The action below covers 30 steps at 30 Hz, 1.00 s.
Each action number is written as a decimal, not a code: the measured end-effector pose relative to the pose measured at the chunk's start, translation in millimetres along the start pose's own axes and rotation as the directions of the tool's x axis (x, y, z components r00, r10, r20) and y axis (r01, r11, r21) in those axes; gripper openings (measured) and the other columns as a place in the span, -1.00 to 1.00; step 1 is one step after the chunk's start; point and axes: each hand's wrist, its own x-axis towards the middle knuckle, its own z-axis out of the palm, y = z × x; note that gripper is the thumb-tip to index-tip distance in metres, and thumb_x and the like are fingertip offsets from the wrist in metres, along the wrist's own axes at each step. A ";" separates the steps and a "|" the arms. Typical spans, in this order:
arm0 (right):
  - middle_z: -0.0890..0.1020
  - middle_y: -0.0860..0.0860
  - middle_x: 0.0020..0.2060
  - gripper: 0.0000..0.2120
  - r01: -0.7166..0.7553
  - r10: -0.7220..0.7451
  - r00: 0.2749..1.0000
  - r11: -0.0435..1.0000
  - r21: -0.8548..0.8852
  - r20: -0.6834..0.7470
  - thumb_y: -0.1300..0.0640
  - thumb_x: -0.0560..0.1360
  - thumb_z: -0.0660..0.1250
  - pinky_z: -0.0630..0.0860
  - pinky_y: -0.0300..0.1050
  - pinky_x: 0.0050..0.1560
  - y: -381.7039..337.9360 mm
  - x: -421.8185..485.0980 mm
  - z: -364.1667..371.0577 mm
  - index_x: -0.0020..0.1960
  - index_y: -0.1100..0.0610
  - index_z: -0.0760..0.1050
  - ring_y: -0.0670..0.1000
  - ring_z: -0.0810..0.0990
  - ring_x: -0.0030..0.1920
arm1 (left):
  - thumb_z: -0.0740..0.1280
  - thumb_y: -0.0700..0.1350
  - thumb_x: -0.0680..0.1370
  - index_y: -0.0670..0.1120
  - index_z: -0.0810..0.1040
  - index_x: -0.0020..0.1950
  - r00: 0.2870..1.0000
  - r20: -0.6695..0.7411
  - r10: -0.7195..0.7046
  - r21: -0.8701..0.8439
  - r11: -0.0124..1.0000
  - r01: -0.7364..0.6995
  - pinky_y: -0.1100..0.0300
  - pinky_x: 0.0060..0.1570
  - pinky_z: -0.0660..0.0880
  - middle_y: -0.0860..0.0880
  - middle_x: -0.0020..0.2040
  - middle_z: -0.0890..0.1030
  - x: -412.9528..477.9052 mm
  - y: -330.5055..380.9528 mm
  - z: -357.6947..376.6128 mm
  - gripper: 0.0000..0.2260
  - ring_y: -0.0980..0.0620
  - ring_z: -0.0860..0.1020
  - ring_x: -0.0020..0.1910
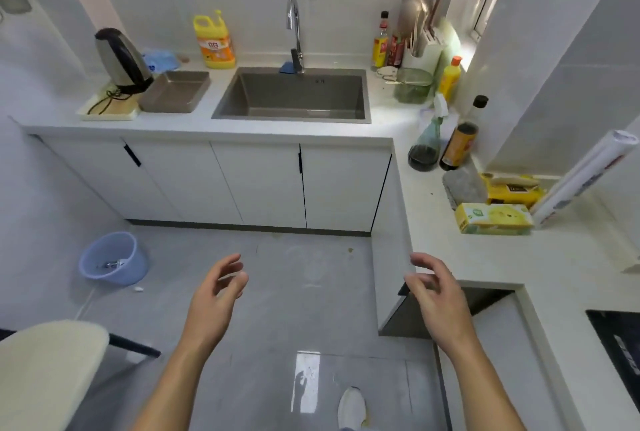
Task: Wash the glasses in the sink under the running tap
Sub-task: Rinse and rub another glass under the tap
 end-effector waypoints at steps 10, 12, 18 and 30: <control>0.55 -0.18 0.26 -0.70 0.033 -0.025 0.992 0.997 -0.065 0.123 0.05 0.64 0.35 0.57 -0.17 0.05 -9.6 129.0 13.6 0.34 -0.14 0.46 -0.05 0.63 0.15 | 0.37 -0.17 0.66 0.06 0.57 0.36 0.990 -0.134 -0.047 -0.069 0.997 0.038 0.04 0.19 0.59 -0.01 0.24 0.64 66.1 26.2 48.3 -0.71 0.04 0.62 0.20; 0.55 -0.19 0.28 -0.69 0.022 -0.013 0.991 0.998 -0.063 0.133 0.06 0.64 0.35 0.61 -0.08 0.13 -9.0 149.3 21.3 0.35 -0.15 0.45 -0.05 0.63 0.16 | 0.37 -0.17 0.66 0.06 0.57 0.35 0.988 -0.145 -0.062 -0.063 0.997 0.053 0.02 0.19 0.59 -0.01 0.23 0.65 85.4 27.8 49.8 -0.72 0.04 0.62 0.20; 0.54 -0.25 0.25 -0.64 -0.005 0.010 0.993 0.999 -0.043 0.119 0.07 0.64 0.36 0.62 -0.03 0.18 -16.7 213.8 53.8 0.39 -0.15 0.41 -0.10 0.62 0.15 | 0.37 -0.21 0.65 0.04 0.56 0.35 0.989 -0.112 -0.095 -0.053 0.995 0.090 0.05 0.15 0.58 0.00 0.22 0.64 162.5 25.1 58.0 -0.70 0.08 0.62 0.19; 0.64 -0.15 0.16 -0.75 -0.065 0.065 0.998 0.998 0.020 -0.017 0.11 0.62 0.38 0.60 -0.16 0.14 -76.1 353.5 130.0 0.28 -0.08 0.55 -0.14 0.64 0.08 | 0.35 -0.24 0.65 0.04 0.57 0.30 0.997 0.013 -0.079 -0.079 0.994 0.080 0.12 0.12 0.55 0.04 0.17 0.65 378.4 69.0 44.4 -0.73 0.11 0.61 0.18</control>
